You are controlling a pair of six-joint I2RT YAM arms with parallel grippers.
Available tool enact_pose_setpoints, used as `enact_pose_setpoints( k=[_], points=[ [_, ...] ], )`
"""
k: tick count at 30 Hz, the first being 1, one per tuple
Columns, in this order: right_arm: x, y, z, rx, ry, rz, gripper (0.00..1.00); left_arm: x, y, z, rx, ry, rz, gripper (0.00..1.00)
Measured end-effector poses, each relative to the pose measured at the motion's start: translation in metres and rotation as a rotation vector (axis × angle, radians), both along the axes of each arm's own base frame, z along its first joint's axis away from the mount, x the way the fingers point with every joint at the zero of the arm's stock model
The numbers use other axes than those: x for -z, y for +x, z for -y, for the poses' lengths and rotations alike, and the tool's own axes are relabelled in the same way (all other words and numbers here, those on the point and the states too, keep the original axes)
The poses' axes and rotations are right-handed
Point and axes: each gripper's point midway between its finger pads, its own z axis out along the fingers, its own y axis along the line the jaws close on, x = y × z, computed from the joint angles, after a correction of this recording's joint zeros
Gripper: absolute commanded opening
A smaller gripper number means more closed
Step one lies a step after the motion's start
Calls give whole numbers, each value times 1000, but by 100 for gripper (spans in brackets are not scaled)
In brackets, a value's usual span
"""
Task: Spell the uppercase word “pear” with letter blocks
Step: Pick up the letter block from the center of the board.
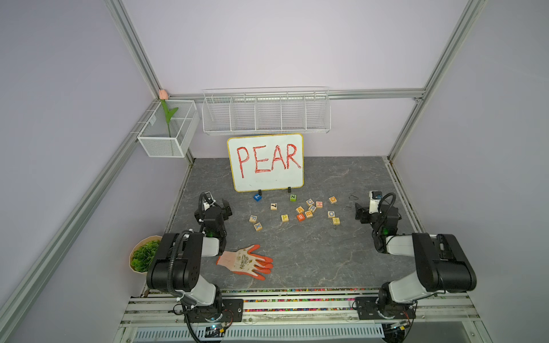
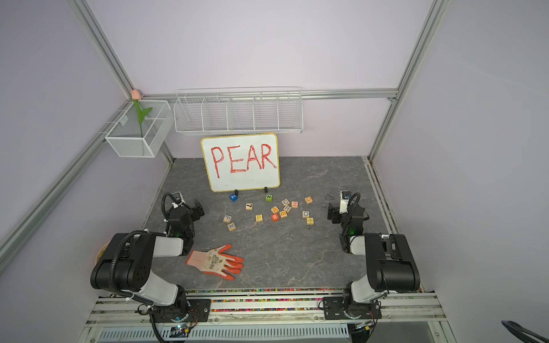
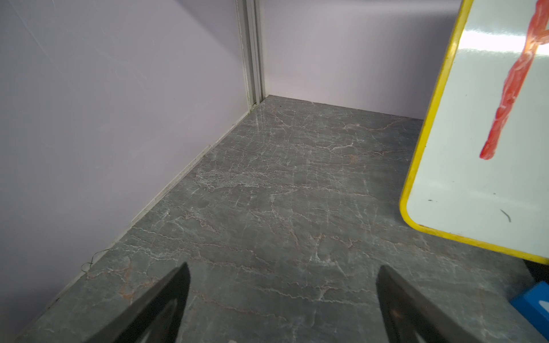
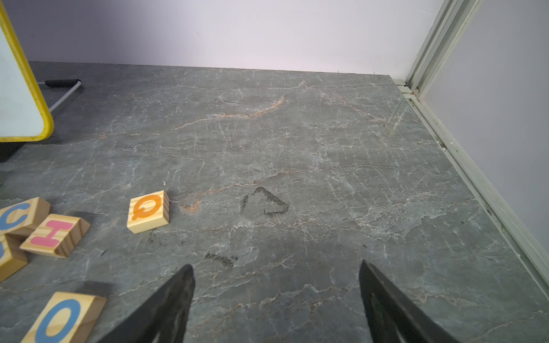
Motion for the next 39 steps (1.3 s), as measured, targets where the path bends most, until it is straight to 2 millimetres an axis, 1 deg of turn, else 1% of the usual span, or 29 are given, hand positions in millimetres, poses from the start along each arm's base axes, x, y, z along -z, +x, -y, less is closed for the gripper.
enact_pose_setpoints(
  k=[23,25,26,28,29,31,33,35,37,39],
  points=[
    [0,0,1,4,-1,-1,89,0,0,0,0,0,0,99],
    [2,1,1,9,-5,-24,89,0,0,0,3,0,0,99],
    [1,2,1,9,-6,-41,89,0,0,1,8,0,-2,99],
    [-8,7,0,9,-7,-48,89,-3,-1,4,24,3,-13,99],
    [-18,9,-1,5,-8,-39,89,-8,-2,6,34,7,-14,99],
    [-40,11,-3,3,-11,-7,89,-26,-1,12,66,11,-11,99],
    [-63,8,-9,-8,-10,31,89,-56,3,19,102,5,23,99],
    [-80,2,-16,-23,-3,49,88,-89,5,27,138,-16,66,99],
    [-100,-4,-27,-45,23,66,88,-128,2,38,184,-74,127,99],
    [-118,-8,-39,-73,61,81,88,-153,-3,50,226,-136,162,99]
  ],
)
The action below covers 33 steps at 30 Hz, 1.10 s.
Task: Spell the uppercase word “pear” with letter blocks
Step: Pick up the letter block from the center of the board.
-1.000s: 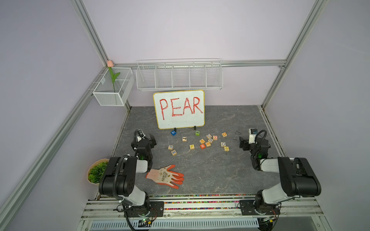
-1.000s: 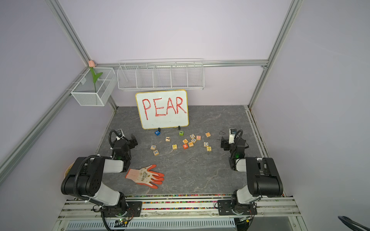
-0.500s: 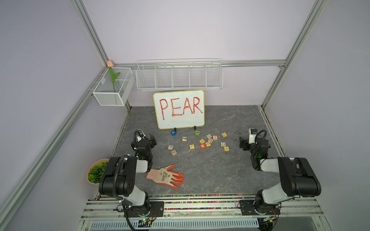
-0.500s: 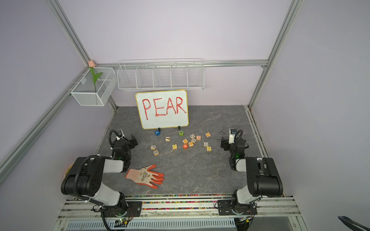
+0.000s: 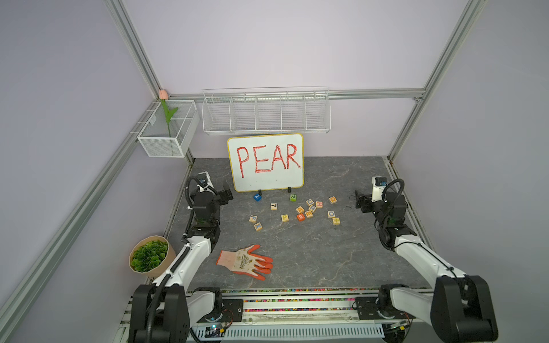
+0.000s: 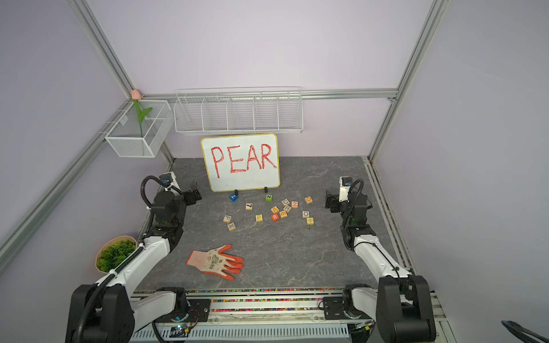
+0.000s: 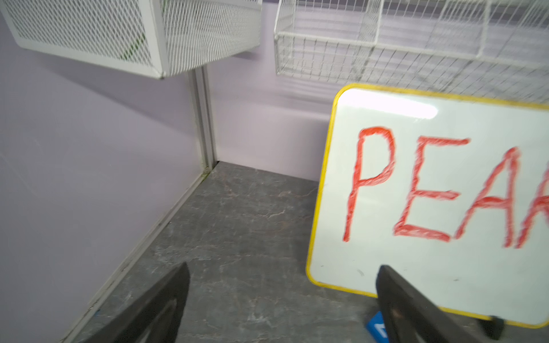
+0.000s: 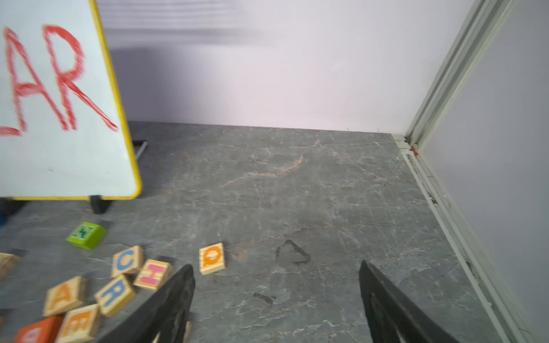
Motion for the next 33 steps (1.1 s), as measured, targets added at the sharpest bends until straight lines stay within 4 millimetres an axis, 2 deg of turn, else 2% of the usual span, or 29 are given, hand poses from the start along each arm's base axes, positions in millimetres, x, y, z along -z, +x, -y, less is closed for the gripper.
enact_pose_setpoints(
  k=[2,5,7,12,15,17,20,23,27,29,33],
  points=[
    [-19,-6,-18,-47,70,8,88,-16,-6,23,72,-75,3,99],
    [-36,-16,-48,-122,190,-11,88,-18,-15,70,210,-190,-47,99],
    [-37,-24,-70,-173,263,-45,88,-6,-25,106,302,-270,-113,99],
    [-18,-56,-134,-305,406,-211,89,33,-61,193,480,-419,-316,99],
    [-11,-76,-162,-345,458,-287,89,55,-82,224,523,-456,-431,99],
    [-6,-89,-176,-358,483,-323,89,62,-89,232,525,-461,-484,99],
    [1,-99,-179,-335,503,-353,89,61,-89,233,507,-506,-490,99],
    [7,-97,-160,-193,518,-399,89,70,-79,229,481,-563,-523,99],
    [12,-91,-134,-40,508,-428,89,110,-56,223,410,-587,-648,99],
    [15,-88,-123,15,473,-426,89,127,-50,232,393,-548,-736,99],
    [13,-79,-104,96,337,-392,89,140,-43,257,386,-422,-834,99]
  ],
)
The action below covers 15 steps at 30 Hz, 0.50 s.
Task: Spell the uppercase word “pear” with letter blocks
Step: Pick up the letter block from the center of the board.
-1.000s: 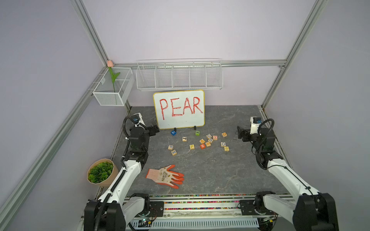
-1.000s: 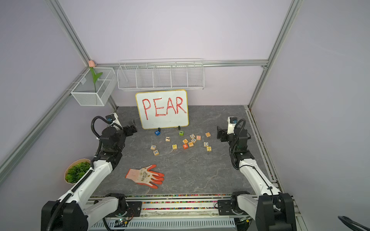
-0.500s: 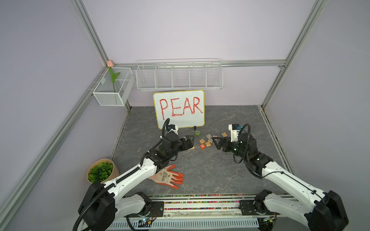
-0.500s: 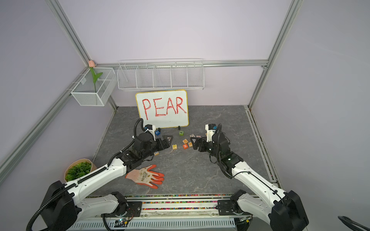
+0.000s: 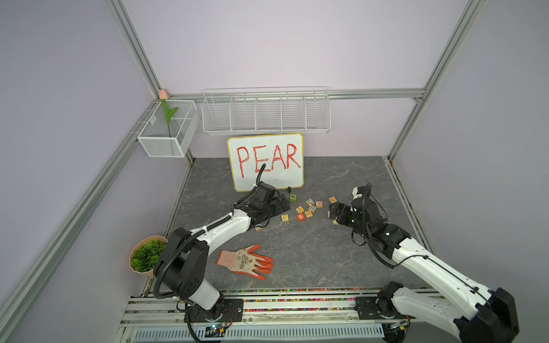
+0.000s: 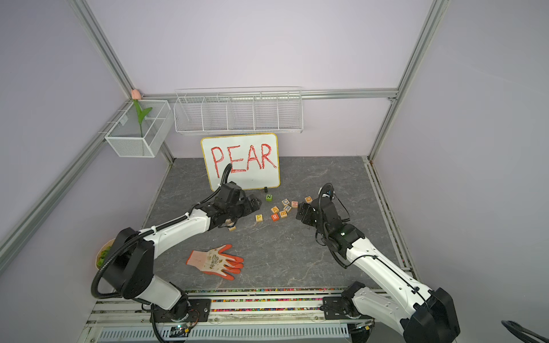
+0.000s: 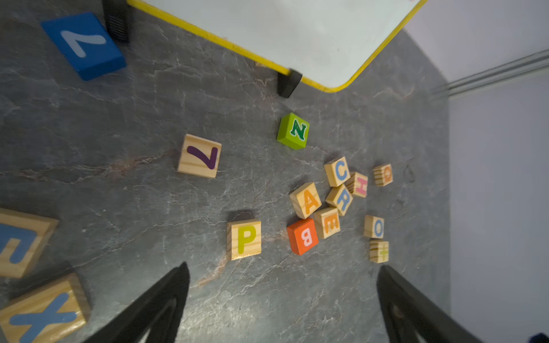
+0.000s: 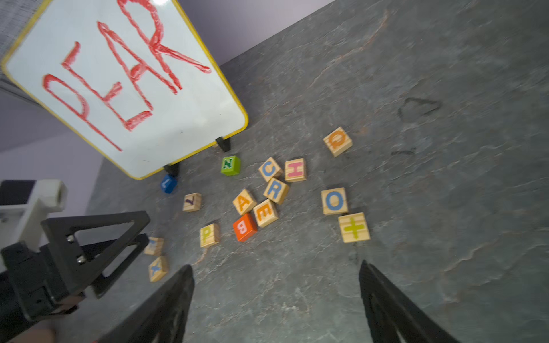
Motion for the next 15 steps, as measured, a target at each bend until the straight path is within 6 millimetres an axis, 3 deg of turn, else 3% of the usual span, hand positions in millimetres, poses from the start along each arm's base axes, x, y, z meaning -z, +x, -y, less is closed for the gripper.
enact_pose_setpoints(
  k=[4,15],
  points=[
    [-5,9,14,15,-156,22,89,8,-3,21,54,92,-18,97],
    [8,6,30,14,-298,14,89,63,-2,-1,4,299,-126,86]
  ],
)
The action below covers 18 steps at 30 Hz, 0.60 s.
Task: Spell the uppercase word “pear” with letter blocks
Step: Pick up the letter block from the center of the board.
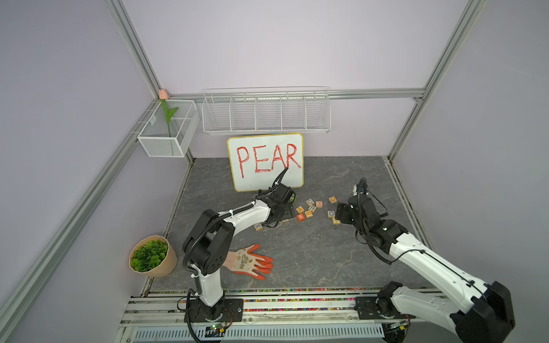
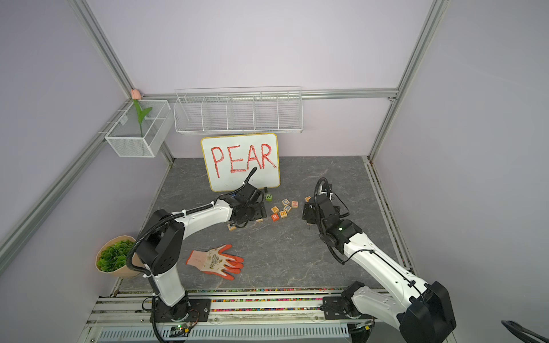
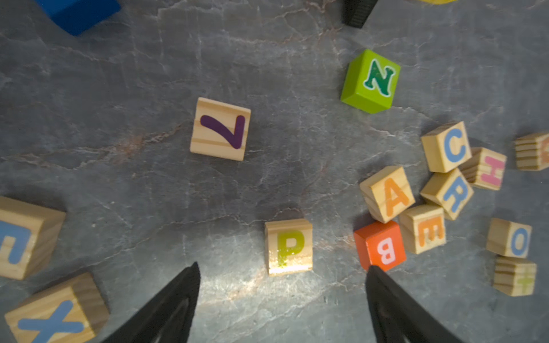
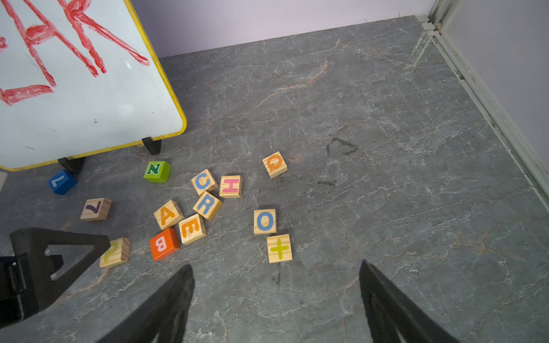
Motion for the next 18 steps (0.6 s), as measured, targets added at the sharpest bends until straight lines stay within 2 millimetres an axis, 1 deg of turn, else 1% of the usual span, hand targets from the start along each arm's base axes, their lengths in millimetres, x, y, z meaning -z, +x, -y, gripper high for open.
enact_pose_setpoints(
  k=[5,9,13,18],
  points=[
    [10,-3,-7,-64,-19,-22,89,8,2,0,-7,28,-13,81],
    [11,-1,-14,-107,-21,-23,89,12,6,4,-7,42,-11,74],
    [13,1,-17,-128,-31,-25,89,21,6,5,-9,65,-27,69],
    [14,1,-18,-135,-42,-26,89,27,5,5,-4,95,-42,58]
  ],
)
